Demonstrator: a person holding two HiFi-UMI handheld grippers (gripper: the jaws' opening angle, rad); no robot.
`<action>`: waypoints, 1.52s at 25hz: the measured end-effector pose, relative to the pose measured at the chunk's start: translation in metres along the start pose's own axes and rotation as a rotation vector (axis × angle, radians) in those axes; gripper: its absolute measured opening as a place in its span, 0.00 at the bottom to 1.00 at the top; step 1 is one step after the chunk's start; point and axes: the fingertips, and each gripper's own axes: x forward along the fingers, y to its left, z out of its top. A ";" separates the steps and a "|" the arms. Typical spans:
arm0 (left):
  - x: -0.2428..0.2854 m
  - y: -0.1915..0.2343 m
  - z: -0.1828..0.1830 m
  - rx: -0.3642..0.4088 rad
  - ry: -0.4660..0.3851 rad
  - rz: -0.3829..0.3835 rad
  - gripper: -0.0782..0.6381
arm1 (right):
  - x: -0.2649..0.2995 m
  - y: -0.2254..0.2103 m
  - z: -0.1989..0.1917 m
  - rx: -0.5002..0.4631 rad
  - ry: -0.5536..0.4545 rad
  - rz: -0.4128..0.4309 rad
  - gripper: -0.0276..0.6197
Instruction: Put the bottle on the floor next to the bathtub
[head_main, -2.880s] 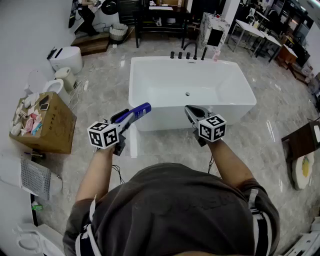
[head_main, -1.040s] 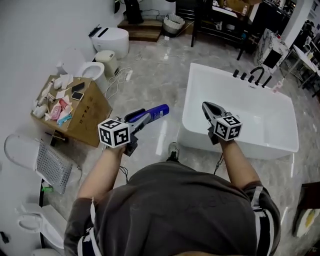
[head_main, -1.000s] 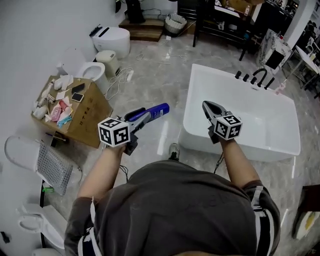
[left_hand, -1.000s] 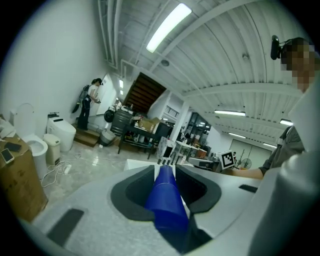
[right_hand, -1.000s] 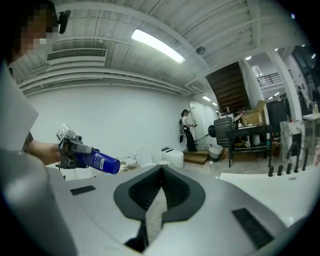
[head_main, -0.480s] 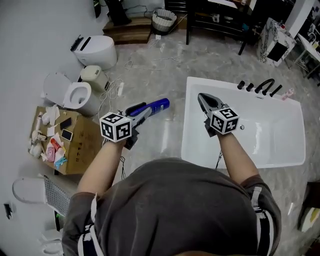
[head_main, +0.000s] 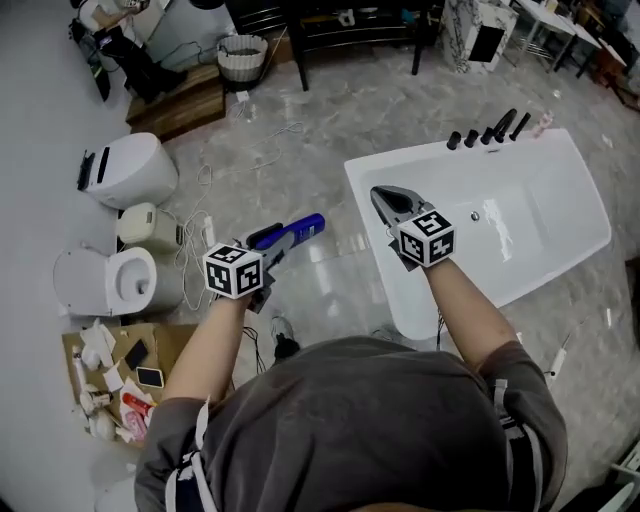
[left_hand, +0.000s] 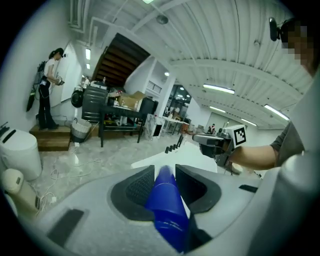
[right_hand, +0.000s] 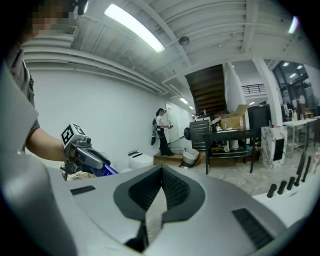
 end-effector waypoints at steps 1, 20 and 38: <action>0.009 0.013 -0.003 0.013 0.024 -0.014 0.29 | 0.008 -0.002 -0.005 0.009 0.007 -0.027 0.03; 0.199 0.301 -0.204 0.118 0.313 0.039 0.29 | 0.253 -0.044 -0.266 0.075 0.171 -0.089 0.03; 0.411 0.439 -0.403 0.327 0.508 -0.056 0.29 | 0.408 -0.118 -0.552 0.135 0.301 -0.234 0.03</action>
